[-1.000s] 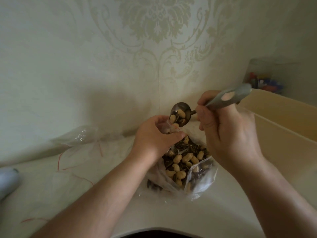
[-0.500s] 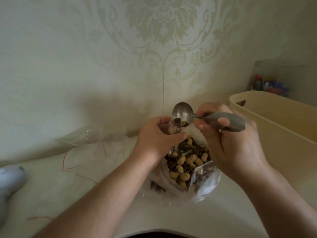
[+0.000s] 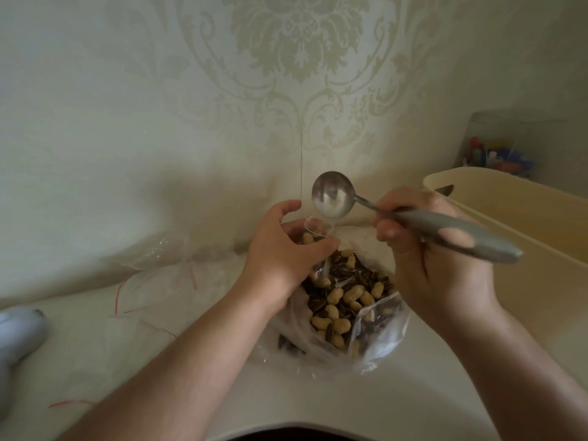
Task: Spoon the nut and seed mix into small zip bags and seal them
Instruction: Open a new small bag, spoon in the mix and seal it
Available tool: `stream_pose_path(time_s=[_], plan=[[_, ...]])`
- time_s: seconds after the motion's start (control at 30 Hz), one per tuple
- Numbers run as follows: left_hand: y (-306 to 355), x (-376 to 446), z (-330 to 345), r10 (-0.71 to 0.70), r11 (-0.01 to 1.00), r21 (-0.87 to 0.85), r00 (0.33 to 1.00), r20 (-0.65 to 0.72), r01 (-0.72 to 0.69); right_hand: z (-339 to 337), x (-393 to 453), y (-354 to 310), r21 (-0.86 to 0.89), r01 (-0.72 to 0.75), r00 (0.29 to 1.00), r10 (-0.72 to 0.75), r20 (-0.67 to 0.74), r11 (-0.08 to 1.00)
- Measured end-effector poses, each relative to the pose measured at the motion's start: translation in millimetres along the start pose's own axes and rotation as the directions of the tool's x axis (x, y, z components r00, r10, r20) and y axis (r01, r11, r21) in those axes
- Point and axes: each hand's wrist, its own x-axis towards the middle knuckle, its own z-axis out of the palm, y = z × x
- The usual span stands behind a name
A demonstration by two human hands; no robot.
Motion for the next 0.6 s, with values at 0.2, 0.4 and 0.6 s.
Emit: stream_pose_path(time_s=[0.2,0.4,0.6], plan=[[10.7,-2.0,-3.7,0.023,0.972,-0.233,0.999,-0.048,-0.034,-10.5,2.7,10.2,-0.019,-0.171,0.983,0.172,0.067,0.985],[10.7,5.2,-5.9,0.031,0.95,-0.31,0.997,-0.065,-0.049,-7.0,-5.8,20.3,0.047,-0.209,0.933,0.185,0.309,0.977],[5.3,6.6,-5.6,-0.02,0.95,-0.312,1.0,-0.01,0.016,-15.6,-4.2,24.9,0.047,-0.27,0.83,0.208,0.517,0.962]])
